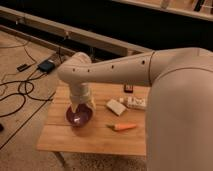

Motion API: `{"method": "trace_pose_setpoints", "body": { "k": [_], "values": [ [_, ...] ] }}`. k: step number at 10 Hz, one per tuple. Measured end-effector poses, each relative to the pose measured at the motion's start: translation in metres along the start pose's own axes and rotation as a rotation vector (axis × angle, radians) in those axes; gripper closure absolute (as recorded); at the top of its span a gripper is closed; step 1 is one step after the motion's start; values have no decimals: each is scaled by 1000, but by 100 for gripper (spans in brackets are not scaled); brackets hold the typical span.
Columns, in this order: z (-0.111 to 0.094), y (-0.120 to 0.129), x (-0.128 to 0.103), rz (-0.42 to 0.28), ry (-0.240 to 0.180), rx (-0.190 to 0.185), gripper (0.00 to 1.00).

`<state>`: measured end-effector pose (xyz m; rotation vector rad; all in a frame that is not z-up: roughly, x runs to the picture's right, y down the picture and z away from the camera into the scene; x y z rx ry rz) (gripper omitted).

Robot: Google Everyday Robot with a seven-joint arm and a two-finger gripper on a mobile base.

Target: Push the eraser across the table

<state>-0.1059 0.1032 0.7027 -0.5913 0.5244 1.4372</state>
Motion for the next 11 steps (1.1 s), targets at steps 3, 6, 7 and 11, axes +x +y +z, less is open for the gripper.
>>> {"method": "trace_pose_setpoints", "body": {
  "k": [3,6,7,11],
  "values": [
    [0,0,0,0,0,0,35],
    [2,-7,-14,-7,-8,9,35],
    [3,-13,-24,-9,-13,13,35],
    [7,-43,-66,-5,-25,16,35]
  ]
}}
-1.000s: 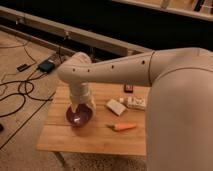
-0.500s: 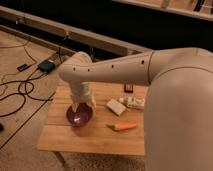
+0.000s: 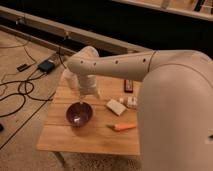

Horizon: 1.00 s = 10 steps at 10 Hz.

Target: Push the eraser across the table

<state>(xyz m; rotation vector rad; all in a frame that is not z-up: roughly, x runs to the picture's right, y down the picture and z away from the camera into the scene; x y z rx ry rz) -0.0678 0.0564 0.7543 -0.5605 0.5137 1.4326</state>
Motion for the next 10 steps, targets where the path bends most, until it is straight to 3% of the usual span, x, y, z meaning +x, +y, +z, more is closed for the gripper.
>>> {"method": "trace_pose_setpoints", "body": {
  "k": [4,10],
  "values": [
    [10,-55,-45,54,-8,-6,35],
    [40,-123,-90,54,-22,25,35]
  ]
}}
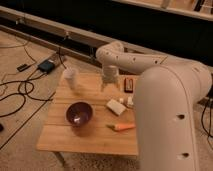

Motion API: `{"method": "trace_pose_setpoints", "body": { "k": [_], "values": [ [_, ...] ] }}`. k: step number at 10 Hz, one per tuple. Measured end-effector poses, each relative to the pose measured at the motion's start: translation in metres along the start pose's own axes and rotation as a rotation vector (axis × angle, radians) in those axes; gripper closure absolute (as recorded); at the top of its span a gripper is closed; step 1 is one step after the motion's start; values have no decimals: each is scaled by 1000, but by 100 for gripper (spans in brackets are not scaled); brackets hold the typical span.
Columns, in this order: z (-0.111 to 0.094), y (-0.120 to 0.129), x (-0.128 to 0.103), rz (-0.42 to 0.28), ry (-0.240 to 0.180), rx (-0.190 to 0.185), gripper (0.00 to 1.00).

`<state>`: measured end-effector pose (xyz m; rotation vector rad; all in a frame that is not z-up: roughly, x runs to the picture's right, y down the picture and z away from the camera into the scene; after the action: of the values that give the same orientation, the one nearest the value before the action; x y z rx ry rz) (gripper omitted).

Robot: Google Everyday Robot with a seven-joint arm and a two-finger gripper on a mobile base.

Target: Push the eraser across the table

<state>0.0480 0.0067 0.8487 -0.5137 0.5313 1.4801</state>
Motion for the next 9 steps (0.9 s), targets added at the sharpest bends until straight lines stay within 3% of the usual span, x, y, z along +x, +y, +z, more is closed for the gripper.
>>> {"method": "trace_pose_setpoints", "body": {
  "k": [6,9],
  "values": [
    [24,-62,-58,9,-88,-8,35],
    [40,-89,-87,24,-110,-16,35]
  ]
}}
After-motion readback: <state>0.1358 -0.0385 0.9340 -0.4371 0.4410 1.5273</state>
